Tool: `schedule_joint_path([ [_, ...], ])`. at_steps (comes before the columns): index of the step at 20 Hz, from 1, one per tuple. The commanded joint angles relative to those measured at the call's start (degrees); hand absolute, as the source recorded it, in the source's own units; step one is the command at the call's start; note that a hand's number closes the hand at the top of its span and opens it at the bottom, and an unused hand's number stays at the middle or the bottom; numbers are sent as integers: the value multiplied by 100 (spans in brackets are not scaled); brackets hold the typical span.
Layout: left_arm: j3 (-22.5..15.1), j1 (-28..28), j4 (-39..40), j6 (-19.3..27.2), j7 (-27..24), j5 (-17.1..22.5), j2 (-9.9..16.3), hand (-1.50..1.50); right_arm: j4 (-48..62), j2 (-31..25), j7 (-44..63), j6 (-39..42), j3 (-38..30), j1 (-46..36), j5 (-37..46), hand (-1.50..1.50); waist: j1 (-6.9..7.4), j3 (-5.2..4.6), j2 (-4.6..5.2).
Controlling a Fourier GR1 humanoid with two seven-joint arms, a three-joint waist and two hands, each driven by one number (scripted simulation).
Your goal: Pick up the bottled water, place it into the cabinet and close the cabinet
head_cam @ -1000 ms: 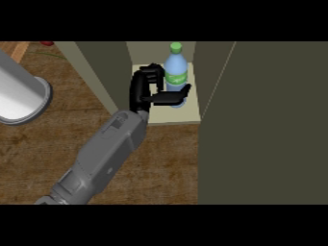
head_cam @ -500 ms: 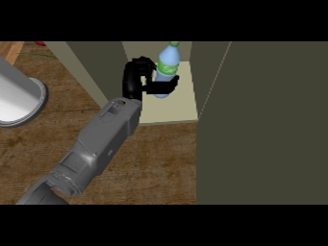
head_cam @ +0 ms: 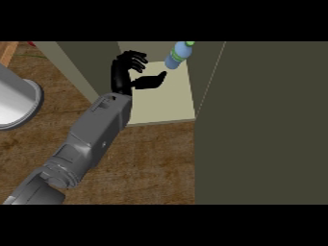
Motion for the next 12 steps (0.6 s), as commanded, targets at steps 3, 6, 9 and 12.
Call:
schedule_joint_path([
  [3,-64,-304,423,345,-170,-221,124,-150,-346,-68,91,103,-27,103,-395,-150,-96,-2,31],
  [6,-82,-337,513,478,-286,-279,62,-150,-273,-133,118,145,-113,43,-517,-150,-93,-2,46],
  [9,29,-552,477,256,-137,-192,2,-150,-253,-27,201,51,12,47,-397,-150,-92,-5,44],
  [12,-4,-493,345,-278,-351,-244,-41,-150,-149,-18,166,81,83,-58,-351,-150,-16,-5,31],
])
